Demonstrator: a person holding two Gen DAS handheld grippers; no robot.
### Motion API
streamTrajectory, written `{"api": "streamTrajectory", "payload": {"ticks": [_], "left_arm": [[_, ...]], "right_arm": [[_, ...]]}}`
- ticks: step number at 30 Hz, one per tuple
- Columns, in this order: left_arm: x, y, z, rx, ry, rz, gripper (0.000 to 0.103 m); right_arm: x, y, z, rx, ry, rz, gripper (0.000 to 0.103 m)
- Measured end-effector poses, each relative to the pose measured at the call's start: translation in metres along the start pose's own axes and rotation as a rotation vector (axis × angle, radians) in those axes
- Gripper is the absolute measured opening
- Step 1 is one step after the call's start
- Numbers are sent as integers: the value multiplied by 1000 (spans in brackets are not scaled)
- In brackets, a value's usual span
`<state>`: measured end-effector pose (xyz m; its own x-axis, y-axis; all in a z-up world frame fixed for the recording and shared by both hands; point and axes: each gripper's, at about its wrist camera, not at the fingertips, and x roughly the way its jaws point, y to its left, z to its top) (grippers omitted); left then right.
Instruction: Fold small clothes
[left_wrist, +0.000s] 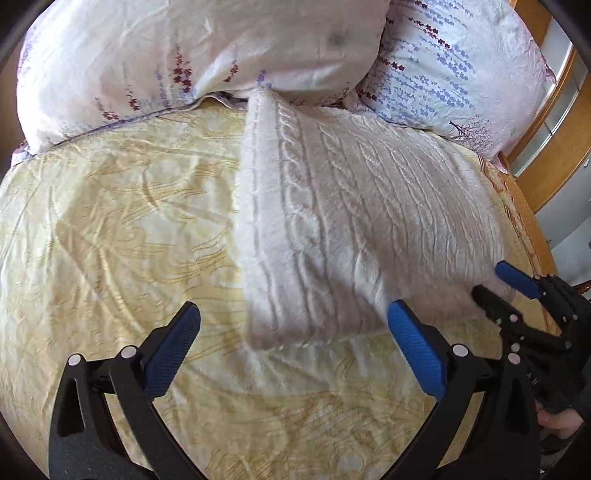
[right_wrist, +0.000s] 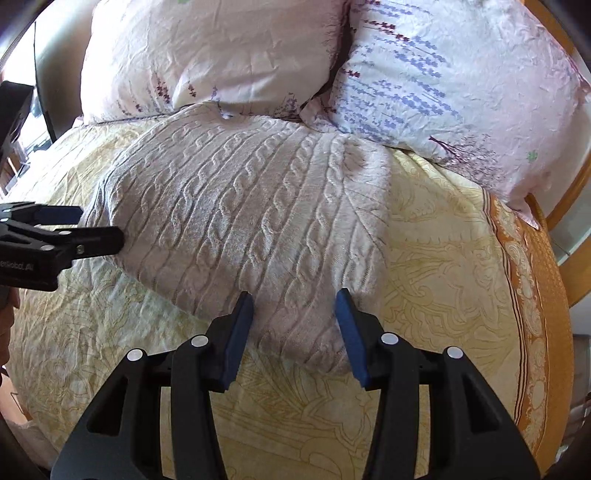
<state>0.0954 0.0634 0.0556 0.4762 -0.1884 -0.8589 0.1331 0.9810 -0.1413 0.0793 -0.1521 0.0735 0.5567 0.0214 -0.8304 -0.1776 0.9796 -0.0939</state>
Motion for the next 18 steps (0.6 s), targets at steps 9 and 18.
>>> {"api": "streamTrajectory", "payload": {"ticks": [9,18], "left_arm": [[-17,26,-32,-88,-12,15,100],[-3,-1,-38,-3,46,86,101]], "right_arm": [[-27,-44,-18,274,-22,-9,74],[-11,-19,-39,225,83,17,96]]}}
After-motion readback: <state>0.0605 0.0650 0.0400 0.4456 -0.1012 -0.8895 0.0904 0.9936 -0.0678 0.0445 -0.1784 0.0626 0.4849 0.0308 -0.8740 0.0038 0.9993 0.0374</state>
